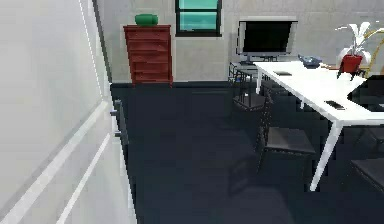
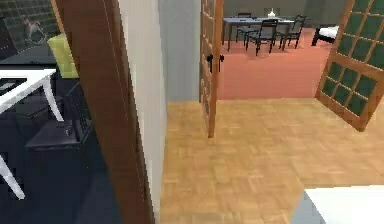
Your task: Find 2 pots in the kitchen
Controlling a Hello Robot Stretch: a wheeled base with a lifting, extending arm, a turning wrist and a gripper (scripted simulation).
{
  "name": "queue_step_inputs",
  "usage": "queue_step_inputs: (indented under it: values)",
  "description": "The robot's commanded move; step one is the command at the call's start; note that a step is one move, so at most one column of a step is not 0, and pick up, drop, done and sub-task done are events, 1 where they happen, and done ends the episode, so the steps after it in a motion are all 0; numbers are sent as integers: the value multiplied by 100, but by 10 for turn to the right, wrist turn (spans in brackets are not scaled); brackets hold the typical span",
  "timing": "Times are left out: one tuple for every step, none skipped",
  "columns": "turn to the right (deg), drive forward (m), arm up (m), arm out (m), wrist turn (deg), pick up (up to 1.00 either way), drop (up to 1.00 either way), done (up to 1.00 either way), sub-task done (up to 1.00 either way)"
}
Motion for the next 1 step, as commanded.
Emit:
queue_step_inputs:
  values:
    - [0,100,0,0,0,0,0,0,0]
